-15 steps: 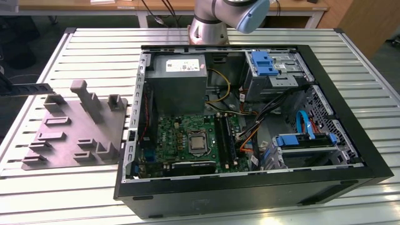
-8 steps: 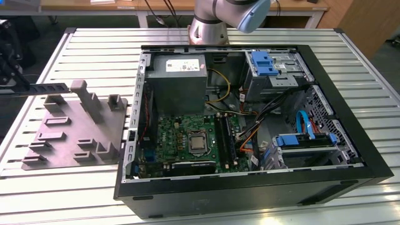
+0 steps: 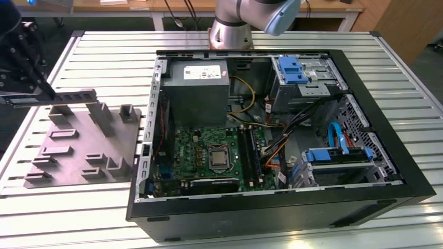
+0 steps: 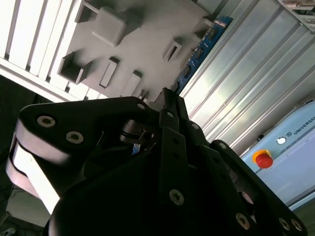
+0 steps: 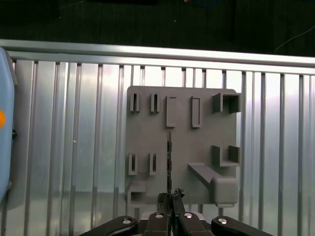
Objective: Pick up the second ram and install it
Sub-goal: 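Pick up the second ram and move it above second insertion slot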
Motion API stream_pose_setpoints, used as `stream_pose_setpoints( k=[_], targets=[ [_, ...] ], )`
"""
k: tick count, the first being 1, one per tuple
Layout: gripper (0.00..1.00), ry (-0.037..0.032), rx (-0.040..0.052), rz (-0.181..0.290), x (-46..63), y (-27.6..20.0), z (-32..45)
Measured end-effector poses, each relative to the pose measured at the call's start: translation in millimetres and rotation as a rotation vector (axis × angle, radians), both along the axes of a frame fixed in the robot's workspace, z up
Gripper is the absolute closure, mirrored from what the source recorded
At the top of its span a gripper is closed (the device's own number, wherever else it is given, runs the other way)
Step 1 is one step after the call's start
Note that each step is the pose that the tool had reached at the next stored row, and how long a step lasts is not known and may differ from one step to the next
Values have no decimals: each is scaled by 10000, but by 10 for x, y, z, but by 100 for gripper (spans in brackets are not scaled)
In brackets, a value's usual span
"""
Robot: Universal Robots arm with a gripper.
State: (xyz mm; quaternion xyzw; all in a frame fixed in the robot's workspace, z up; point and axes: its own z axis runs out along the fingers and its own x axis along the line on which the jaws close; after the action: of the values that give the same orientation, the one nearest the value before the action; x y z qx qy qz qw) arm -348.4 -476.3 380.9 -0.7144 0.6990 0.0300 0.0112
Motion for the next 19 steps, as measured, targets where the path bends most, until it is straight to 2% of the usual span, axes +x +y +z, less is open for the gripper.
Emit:
stream_pose_setpoints(
  k=[19],
  targets=[
    [86, 2, 0, 1, 675, 0, 0]
  ],
)
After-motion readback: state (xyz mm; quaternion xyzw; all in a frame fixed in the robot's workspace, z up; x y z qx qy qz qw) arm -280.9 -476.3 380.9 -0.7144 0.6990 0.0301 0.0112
